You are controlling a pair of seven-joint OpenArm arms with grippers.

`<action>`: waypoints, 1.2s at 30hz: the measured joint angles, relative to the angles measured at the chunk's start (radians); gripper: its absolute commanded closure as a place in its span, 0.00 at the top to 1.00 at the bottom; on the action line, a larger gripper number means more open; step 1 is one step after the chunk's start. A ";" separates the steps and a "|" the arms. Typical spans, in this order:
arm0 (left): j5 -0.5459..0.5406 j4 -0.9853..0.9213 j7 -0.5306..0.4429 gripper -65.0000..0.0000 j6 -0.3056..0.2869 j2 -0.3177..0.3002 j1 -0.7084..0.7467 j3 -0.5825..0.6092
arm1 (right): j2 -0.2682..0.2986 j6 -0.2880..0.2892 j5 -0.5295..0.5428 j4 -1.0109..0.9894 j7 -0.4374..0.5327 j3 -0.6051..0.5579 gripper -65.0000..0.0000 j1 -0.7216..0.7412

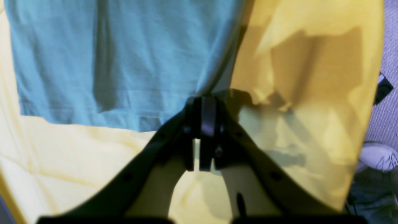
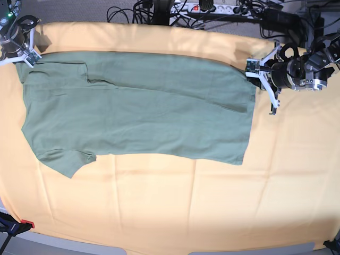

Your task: Fold the T-shirt properly

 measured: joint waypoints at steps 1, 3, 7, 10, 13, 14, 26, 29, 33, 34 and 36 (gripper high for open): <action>0.000 0.000 0.000 0.00 0.000 0.000 0.000 0.000 | 0.000 0.000 0.000 0.000 0.000 0.000 0.00 0.000; 0.006 0.000 0.000 0.00 0.000 0.000 0.000 0.000 | 0.000 0.024 -0.022 0.000 0.000 0.000 0.00 0.000; 0.064 0.000 -0.004 0.00 0.000 0.000 -0.001 0.000 | 0.029 0.059 -0.026 0.000 -0.001 0.000 0.00 -0.003; 0.062 0.001 -0.002 0.00 -0.050 -0.002 0.000 0.000 | 0.063 0.107 -0.008 0.002 -0.032 0.000 0.00 -0.005; 0.054 0.002 -0.004 0.00 -0.150 -0.003 0.000 0.000 | 0.123 0.128 0.034 0.002 -0.036 -0.001 0.00 -0.051; 0.032 0.003 -0.003 0.00 -0.166 -0.004 0.000 0.000 | 0.140 0.134 0.032 0.002 -0.037 -0.001 0.00 -0.069; -0.093 0.110 -0.005 0.00 -0.261 -0.114 0.000 0.000 | 0.188 0.121 -0.024 0.007 -0.041 -0.003 0.00 -0.219; -0.136 0.127 -0.005 0.00 -0.261 -0.138 0.000 0.000 | 0.188 0.129 -0.023 0.007 -0.042 -0.003 0.00 -0.219; -0.172 0.131 0.000 0.00 -0.260 -0.145 0.005 0.000 | 0.188 0.129 -0.023 0.007 -0.042 -0.003 0.00 -0.219; -0.174 0.131 -0.001 0.00 -0.260 -0.145 0.008 0.000 | 0.188 0.129 -0.023 0.007 -0.045 -0.003 0.00 -0.219; -0.174 0.131 0.000 0.00 -0.260 -0.145 0.022 -0.001 | 0.188 0.129 -0.023 0.007 -0.057 -0.003 0.00 -0.219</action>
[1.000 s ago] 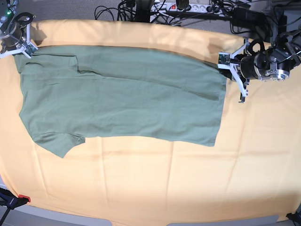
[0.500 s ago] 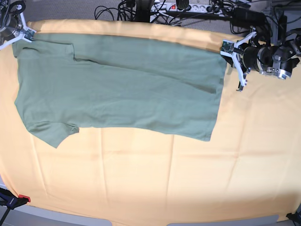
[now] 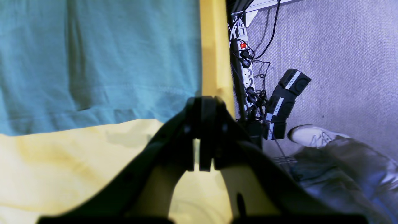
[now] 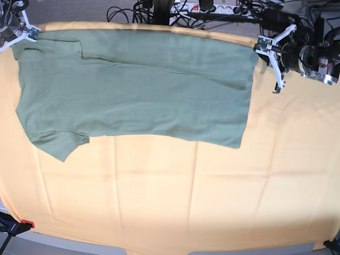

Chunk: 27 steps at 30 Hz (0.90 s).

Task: Fold the T-shirt properly
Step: 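Pull the shoulder edge further away from the hem, then release, then move the left gripper to the shirt's hem corner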

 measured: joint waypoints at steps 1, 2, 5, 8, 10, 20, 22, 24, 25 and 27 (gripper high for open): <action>-0.002 0.000 0.000 0.00 0.000 0.000 0.006 0.000 | 0.000 0.000 0.002 0.000 -0.008 0.000 0.00 0.000; -0.007 0.000 0.000 0.00 0.000 0.000 0.009 0.000 | 0.000 0.000 0.003 0.000 -0.011 0.000 0.00 0.000; -0.007 0.000 0.000 0.03 0.000 0.000 0.011 0.000 | 0.000 0.000 0.004 0.000 -0.011 0.000 0.00 0.000; -0.003 0.000 0.008 0.33 0.000 -0.002 0.011 0.000 | 0.000 -0.009 0.015 0.000 -0.028 0.000 0.11 0.000; -0.005 0.000 0.011 0.51 0.000 -0.006 0.011 0.000 | 0.000 -0.027 0.036 0.003 -0.072 0.000 0.36 0.000; -0.128 0.031 0.079 0.52 0.000 -0.033 0.003 -0.033 | 0.000 -0.062 0.055 0.161 -0.156 0.000 0.52 -0.001; -0.176 0.037 0.078 0.52 0.000 -0.060 0.002 -0.066 | 0.000 -0.090 0.051 0.192 -0.180 0.002 0.52 -0.001; -0.240 0.037 0.082 0.52 0.000 -0.074 0.004 -0.114 | 0.000 -0.103 0.053 0.220 -0.184 0.013 0.52 -0.001; -0.290 0.037 0.098 0.52 0.000 -0.074 0.005 -0.145 | 0.000 -0.113 0.056 0.234 -0.183 0.022 0.52 -0.001; -0.387 0.037 0.104 0.52 0.024 -0.073 0.005 -0.211 | 0.000 -0.119 0.056 0.260 -0.184 0.047 0.52 -0.001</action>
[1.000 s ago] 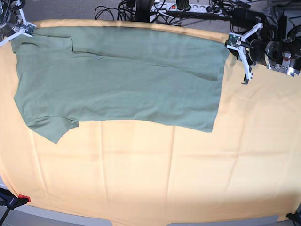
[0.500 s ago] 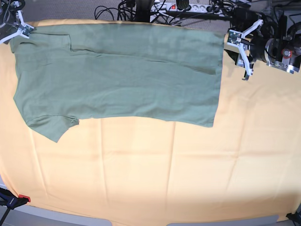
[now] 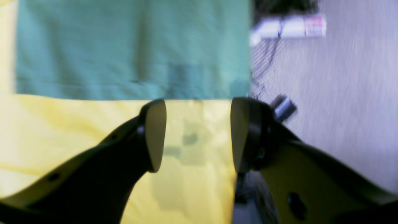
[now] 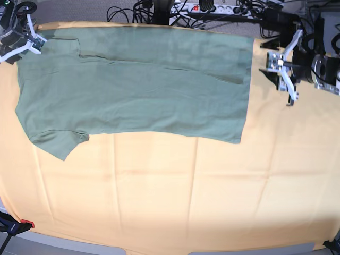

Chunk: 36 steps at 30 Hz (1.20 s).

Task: Fold the T-shirt properly
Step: 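Move the left gripper to the shirt's hem corner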

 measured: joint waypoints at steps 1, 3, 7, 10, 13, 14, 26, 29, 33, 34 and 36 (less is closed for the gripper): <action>-0.044 0.000 0.004 0.52 0.009 0.000 0.000 -0.034 | 0.000 -0.002 -0.001 0.011 0.000 0.014 0.52 0.000; -0.115 -0.006 0.050 0.52 0.033 0.016 0.000 -0.101 | 0.000 -0.025 0.001 0.029 0.001 0.042 0.52 0.000; -0.247 -0.111 0.101 0.52 0.051 0.095 0.002 -0.219 | -0.006 -0.056 0.002 0.031 0.001 0.117 0.52 -0.002; -0.348 -0.257 0.134 0.52 0.055 0.179 0.003 -0.309 | -0.023 -0.090 0.003 0.031 0.003 0.191 0.52 -0.002; -0.456 -0.436 0.181 0.52 0.035 0.273 0.003 -0.395 | -0.024 -0.127 0.002 0.031 0.000 0.248 0.52 -0.002; -0.493 -0.496 0.195 0.52 0.031 0.301 0.006 -0.420 | -0.024 -0.133 0.002 0.031 0.000 0.260 0.52 -0.002; -0.563 -0.952 0.213 0.52 0.013 0.595 0.014 -0.481 | -0.028 -0.152 0.002 0.031 0.020 0.281 0.52 -0.002; -0.558 -1.004 0.211 0.52 0.013 0.650 0.014 -0.481 | -0.045 -0.152 0.003 0.031 0.024 0.281 0.52 -0.003; -0.559 -1.039 0.214 0.52 0.014 0.715 0.014 -0.482 | -0.058 -0.160 0.003 0.031 0.027 0.281 0.52 0.001; -0.560 -1.044 0.216 0.52 0.013 0.729 0.013 -0.483 | -0.058 -0.162 0.003 0.031 0.027 0.281 0.52 0.001; -0.554 -1.053 0.209 0.52 0.013 0.757 0.011 -0.483 | -0.058 -0.166 0.002 0.031 0.027 0.281 0.52 0.003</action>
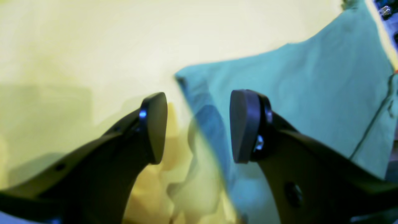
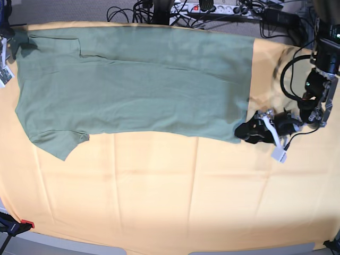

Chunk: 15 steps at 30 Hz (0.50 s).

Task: Fold the T-shirt properly
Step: 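Move the left gripper to the shirt's hem corner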

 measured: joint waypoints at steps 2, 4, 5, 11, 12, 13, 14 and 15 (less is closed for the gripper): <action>0.010 -0.005 -0.003 0.52 -0.003 0.022 -0.003 -0.001 | 0.000 0.000 0.000 0.000 0.000 0.000 0.52 0.000; 0.010 -0.008 -0.003 0.52 -0.003 0.035 -0.003 -0.001 | 0.000 0.000 0.000 0.000 0.000 0.000 0.52 0.000; 0.010 -0.009 -0.003 0.52 -0.003 0.039 -0.003 -0.002 | 0.000 0.000 0.000 0.000 0.000 0.000 0.52 0.000; -0.045 -0.009 0.069 0.52 -0.035 0.055 -0.010 0.016 | -0.002 0.000 0.000 0.000 0.005 0.000 0.52 0.000; -0.081 -0.009 0.103 0.52 -0.035 0.056 -0.010 0.023 | -0.008 -0.002 0.000 0.000 0.019 0.000 0.52 0.000; -0.098 -0.009 0.127 0.52 -0.037 0.057 -0.011 0.023 | -0.014 -0.009 0.001 0.000 0.030 0.000 0.52 0.000; -0.127 -0.009 0.158 0.50 -0.037 0.057 -0.011 0.023 | -0.018 -0.008 0.012 0.000 0.030 0.000 0.52 0.000; -0.139 -0.009 0.177 0.47 -0.037 0.057 -0.014 0.024 | -0.018 -0.012 0.027 0.000 0.029 0.000 0.52 0.000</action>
